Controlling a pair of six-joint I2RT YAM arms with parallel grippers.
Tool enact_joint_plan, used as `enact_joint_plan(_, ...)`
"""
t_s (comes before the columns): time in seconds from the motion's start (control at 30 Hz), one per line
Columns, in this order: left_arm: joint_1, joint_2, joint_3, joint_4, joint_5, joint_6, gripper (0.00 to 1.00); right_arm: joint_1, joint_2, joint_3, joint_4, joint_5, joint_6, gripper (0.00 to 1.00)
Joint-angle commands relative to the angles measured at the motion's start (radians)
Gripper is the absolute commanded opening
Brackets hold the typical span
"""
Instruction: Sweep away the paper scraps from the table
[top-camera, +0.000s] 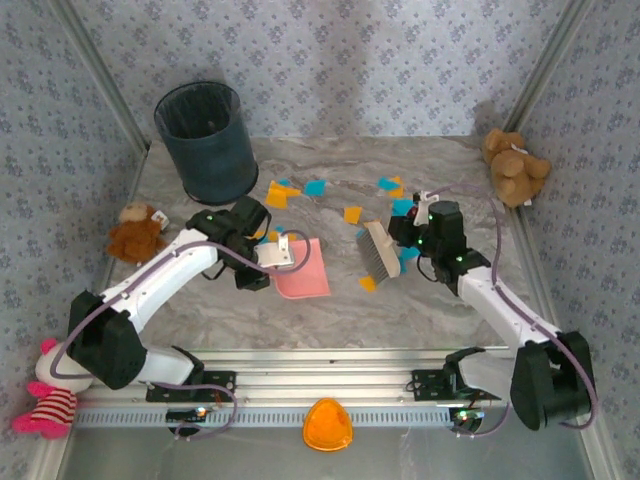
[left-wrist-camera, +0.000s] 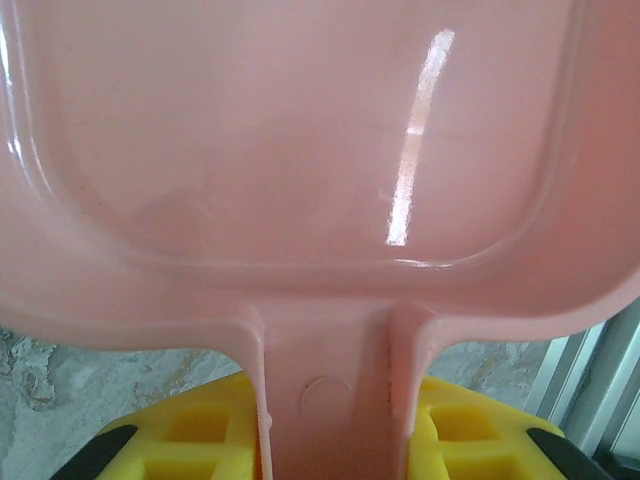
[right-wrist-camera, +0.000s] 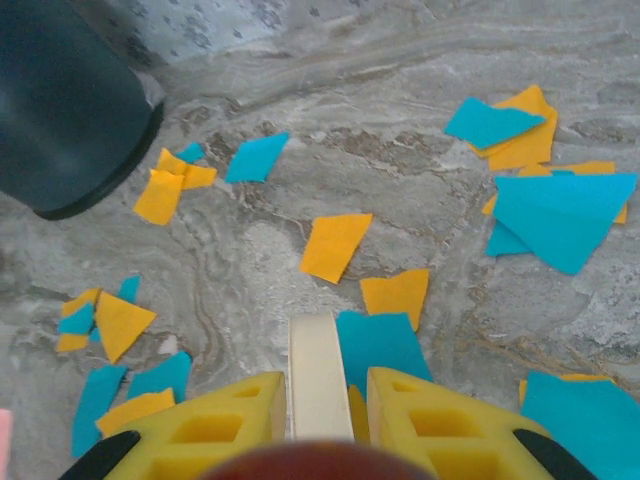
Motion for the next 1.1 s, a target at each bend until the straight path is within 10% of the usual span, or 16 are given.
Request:
enact_joint_plan(0.0, -0.02, 0.032, 0.037, -0.05, 0.002, 0.008, 0.0, -0.011, -0.058, 0.04, -0.037, -0.063, 0.013, 0.0)
enact_joint_plan(1.07, -0.239, 0.558, 0.47, -0.306, -0.092, -0.224, 0.0, -0.014, -0.306, 0.05, -0.465, 0.57, -0.138, 0.0)
